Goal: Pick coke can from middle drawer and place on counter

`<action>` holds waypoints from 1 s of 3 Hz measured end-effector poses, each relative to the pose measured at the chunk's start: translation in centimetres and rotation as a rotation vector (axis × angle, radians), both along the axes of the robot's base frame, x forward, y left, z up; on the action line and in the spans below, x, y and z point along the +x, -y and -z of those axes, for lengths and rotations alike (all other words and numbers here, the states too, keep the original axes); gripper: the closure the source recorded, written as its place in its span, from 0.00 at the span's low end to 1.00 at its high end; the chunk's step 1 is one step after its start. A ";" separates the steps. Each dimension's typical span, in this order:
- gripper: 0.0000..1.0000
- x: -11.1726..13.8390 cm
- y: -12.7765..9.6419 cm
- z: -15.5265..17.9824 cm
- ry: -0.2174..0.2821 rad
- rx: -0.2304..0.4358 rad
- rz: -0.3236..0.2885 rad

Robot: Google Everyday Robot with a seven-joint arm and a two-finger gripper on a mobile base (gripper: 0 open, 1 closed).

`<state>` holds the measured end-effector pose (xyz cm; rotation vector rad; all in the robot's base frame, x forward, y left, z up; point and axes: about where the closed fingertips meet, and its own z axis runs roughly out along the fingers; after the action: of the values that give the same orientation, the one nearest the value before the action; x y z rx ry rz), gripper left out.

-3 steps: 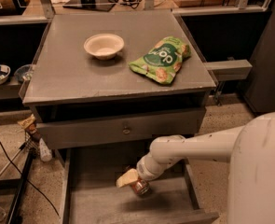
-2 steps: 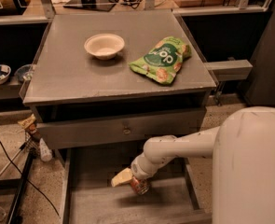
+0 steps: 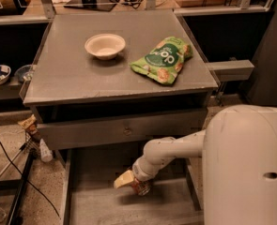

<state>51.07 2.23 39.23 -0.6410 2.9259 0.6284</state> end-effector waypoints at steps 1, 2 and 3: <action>0.03 0.0 0.0 0.0 0.000 0.000 0.000; 0.25 0.0 0.0 0.0 0.000 0.000 0.000; 0.56 0.0 0.0 0.0 0.000 0.000 0.000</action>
Offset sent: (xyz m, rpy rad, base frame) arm 0.0000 0.0000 0.0000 -0.0001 0.0001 0.0000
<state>51.06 2.23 39.23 -0.6411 2.9260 0.6285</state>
